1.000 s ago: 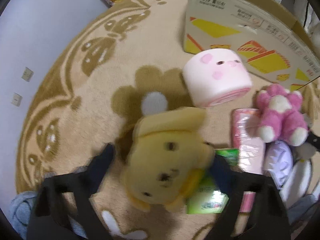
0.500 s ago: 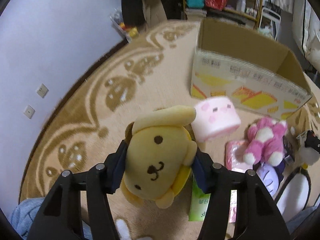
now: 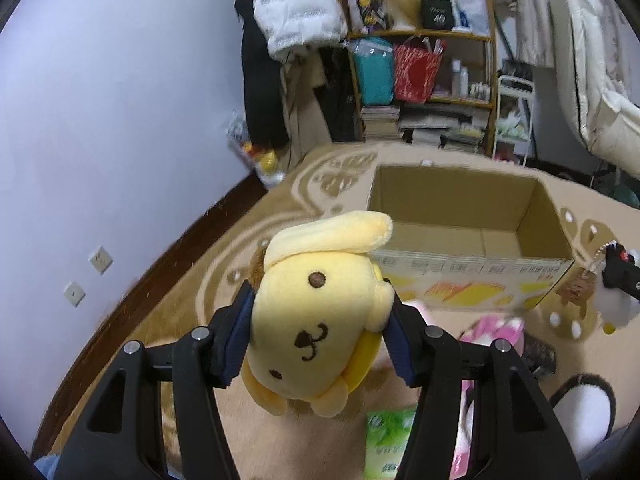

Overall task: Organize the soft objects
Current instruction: 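Carry both plushes over the cardboard box and open both tools to drop them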

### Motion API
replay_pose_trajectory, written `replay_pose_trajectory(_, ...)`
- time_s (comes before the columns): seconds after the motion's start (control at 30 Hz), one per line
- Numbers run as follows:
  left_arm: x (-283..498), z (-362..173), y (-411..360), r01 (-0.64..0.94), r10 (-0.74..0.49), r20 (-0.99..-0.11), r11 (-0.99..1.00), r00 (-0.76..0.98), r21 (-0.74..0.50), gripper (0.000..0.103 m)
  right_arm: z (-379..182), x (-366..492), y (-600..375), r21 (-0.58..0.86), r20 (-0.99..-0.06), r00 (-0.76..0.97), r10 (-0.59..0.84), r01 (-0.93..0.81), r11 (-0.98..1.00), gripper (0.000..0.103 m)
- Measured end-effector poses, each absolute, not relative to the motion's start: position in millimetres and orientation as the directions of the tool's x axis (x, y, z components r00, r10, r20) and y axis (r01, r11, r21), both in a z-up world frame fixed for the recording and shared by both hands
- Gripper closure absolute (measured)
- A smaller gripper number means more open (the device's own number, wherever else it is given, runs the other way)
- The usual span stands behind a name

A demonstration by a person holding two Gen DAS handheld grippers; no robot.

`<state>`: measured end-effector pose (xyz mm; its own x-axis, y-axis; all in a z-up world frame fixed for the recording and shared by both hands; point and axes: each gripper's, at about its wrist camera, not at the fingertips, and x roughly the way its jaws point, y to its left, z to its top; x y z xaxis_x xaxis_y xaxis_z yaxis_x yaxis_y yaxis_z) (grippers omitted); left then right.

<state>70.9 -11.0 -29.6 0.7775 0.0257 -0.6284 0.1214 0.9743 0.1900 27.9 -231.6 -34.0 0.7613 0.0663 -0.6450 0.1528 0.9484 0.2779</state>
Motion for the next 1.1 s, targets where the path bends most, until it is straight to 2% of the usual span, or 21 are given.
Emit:
replay_pose_trajectory(0.43, 95.5, -1.8, -65.3, 0.182, -0.015, -0.534, 0.947, 0.845, 0.263, 0.045, 0.1, 55.6, -200.5, 0.216, -0.574, 0.814, 0.088, 0.047, 0.975, 0.066)
replay_pose_trajectory(0.8, 131.1, -0.1, -80.2, 0.199, -0.039, -0.518, 0.946, 0.855, 0.257, 0.043, 10.8, 94.1, -205.0, 0.161, -0.540, 0.838, 0.078, 0.012, 0.987, 0.066)
replay_pose_trajectory(1.1, 150.1, -18.7, -94.1, 0.253, -0.087, -0.542, 0.938, 0.836, 0.239, 0.037, -7.5, 118.5, -219.4, 0.190, -0.551, 0.830, 0.084, 0.027, 0.981, 0.065)
